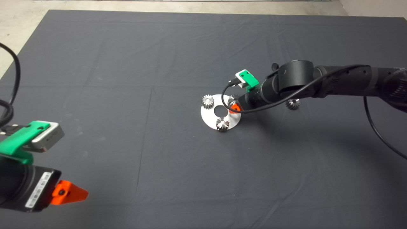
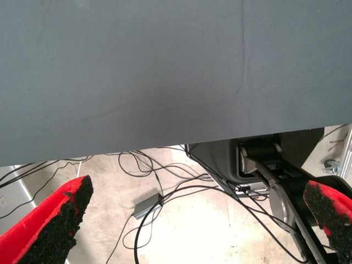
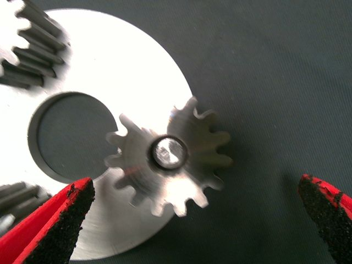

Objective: Remove an incorrectly installed larger gear and replace it with the correct smaller gear

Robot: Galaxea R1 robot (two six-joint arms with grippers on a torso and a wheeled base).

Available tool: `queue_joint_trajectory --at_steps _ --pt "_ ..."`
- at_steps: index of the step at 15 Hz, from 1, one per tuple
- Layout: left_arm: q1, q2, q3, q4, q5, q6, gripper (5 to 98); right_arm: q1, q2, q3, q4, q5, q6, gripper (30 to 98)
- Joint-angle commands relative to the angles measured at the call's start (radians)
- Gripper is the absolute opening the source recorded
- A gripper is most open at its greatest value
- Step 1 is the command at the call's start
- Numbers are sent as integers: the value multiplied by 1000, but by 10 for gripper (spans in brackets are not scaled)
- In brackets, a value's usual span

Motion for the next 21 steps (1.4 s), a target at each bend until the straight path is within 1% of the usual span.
queue_joint_trajectory --at_steps 1,3,4,6,7,8,9,11,13,15,16,17,19,20,21 --pt "-13 -5 17 -19 54 2 982 20 41 -27 -54 11 -4 980" --pt "-13 -5 17 -19 54 2 982 20 47 -47 -54 13 -1 980" --pt "-13 -5 17 -19 54 2 982 20 47 -50 -54 19 -1 980" --pt "-13 -6 17 -19 54 2 982 20 45 -69 -54 45 3 955" --pt "-13 -6 17 -19 54 0 982 20 44 -75 -54 48 2 955" --pt "-13 -8 17 -19 54 0 982 20 45 -77 -54 47 -1 951" --pt "-13 -11 17 -19 54 2 982 20 45 -75 -54 46 0 917" --pt "-13 -17 20 -19 54 0 982 20 45 -77 -54 45 0 902" --pt "-13 -18 20 -19 54 1 982 19 45 -75 -52 42 0 860" --pt "-13 -17 18 -17 56 0 982 18 42 -75 -52 39 0 856" --pt "-13 -17 13 -17 61 0 982 18 42 -72 -52 37 0 817" --pt "-13 -15 6 -17 62 0 982 18 37 -74 -52 36 3 801" --pt "-14 -23 -8 -17 73 5 982 18 38 -74 -51 36 2 798" --pt "-14 -32 -14 -17 76 9 982 18 39 -74 -51 36 3 777" --pt "-14 -27 -6 -17 76 11 982 18 41 -74 -51 36 3 757"
